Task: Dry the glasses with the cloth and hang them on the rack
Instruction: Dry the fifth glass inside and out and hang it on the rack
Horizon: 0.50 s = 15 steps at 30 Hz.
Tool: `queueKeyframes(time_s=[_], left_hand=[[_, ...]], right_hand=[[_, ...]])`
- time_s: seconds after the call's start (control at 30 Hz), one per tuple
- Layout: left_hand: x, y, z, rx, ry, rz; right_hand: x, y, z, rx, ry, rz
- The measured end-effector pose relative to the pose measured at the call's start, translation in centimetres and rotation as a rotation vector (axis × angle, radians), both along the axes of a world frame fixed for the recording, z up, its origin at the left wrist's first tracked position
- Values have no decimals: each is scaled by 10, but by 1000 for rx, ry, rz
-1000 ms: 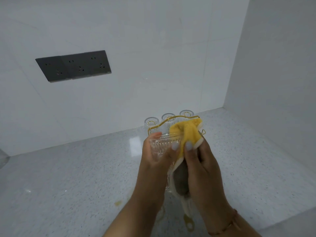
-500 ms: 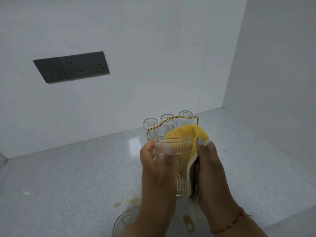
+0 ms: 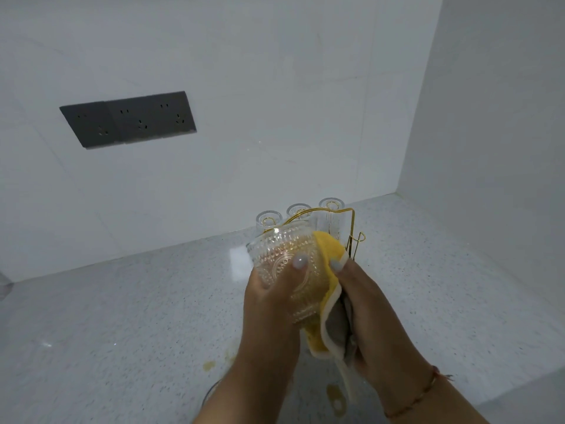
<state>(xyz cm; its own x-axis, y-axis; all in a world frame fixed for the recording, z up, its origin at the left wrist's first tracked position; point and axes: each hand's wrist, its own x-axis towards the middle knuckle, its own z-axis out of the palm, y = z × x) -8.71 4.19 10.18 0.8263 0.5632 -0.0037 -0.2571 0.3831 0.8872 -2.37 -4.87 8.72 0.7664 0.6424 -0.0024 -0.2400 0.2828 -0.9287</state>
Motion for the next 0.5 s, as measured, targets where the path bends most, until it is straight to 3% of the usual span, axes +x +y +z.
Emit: queueKeyframes(time_s=[0.2, 0.4, 0.5], left_hand=[[2, 10, -9, -135, 50, 37], [3, 28, -11, -97, -24, -32], [-2, 40, -13, -8, 62, -100]], right_hand=[[-4, -4, -15, -154, -142, -139], [1, -23, -9, -209, -181, -169], [16, -32, 3, -182, -155, -222]])
